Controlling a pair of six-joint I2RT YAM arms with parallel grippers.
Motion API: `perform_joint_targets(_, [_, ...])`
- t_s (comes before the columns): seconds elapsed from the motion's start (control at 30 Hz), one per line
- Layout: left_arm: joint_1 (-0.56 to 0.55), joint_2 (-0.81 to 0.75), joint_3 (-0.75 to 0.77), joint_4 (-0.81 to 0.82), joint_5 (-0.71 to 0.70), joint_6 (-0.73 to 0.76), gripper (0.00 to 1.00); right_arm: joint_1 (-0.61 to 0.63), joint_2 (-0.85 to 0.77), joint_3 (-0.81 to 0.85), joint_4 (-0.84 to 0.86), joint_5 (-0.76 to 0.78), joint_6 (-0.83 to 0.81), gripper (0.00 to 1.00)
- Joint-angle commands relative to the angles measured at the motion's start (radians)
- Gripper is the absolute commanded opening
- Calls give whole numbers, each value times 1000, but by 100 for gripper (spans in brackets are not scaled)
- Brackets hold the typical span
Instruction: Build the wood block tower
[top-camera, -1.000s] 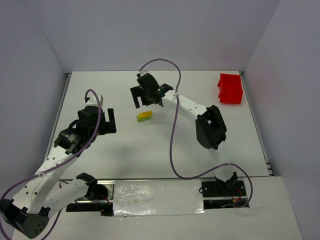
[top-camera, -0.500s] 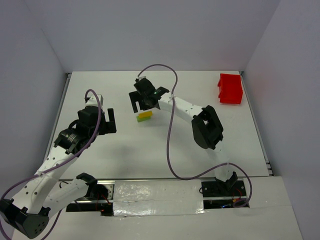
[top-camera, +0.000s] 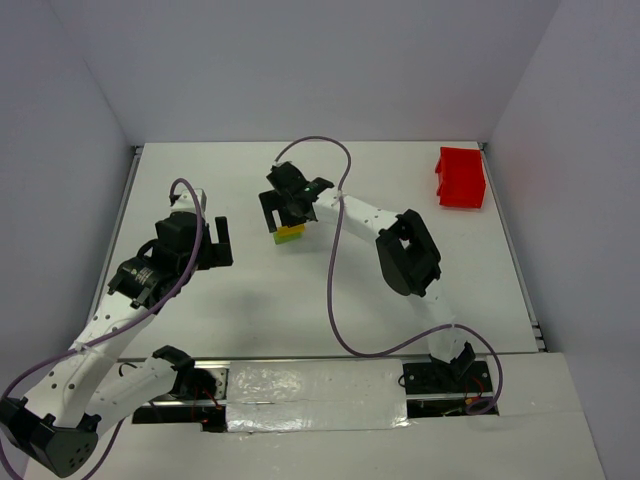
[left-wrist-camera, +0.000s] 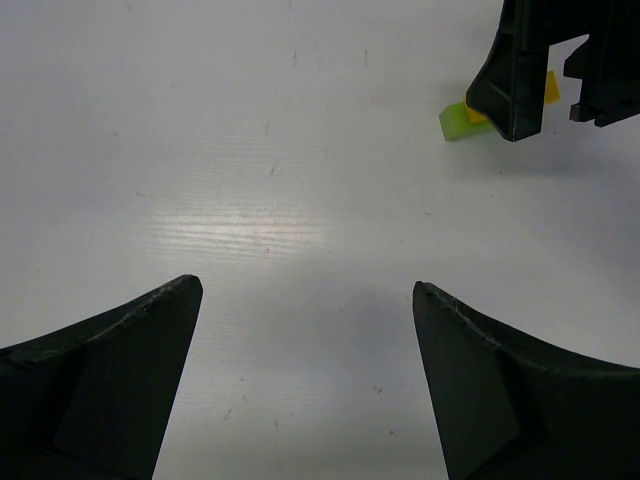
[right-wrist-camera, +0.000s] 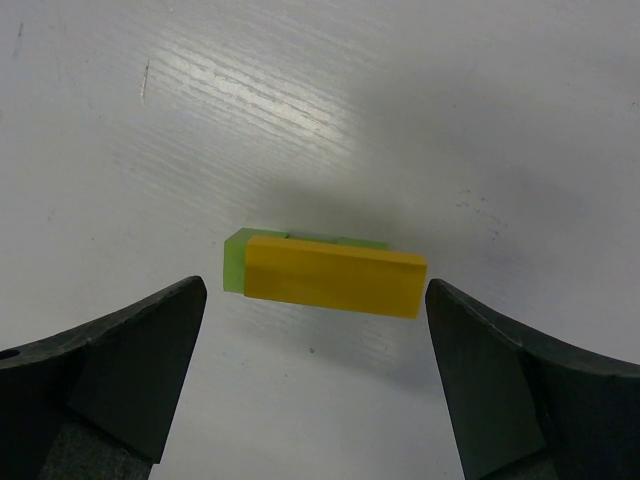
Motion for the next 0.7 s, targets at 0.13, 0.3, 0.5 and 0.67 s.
perform_joint_targets(0.13, [6,-3,-4,28,7,14,99,3,14,32,-11,5,23,100])
perform_joint_targets(0.3, [4,-6,-4,28,6,13,100,-3,20,31,-6,-4,32,100])
perform_joint_targets(0.5, [4,-5,-4,28,6,13,99,-10,23,26,-3,-1,30,99])
perform_joint_targets(0.67, [4,-5,-4,28,4,13,99,-10,41,38,-14,14,27,99])
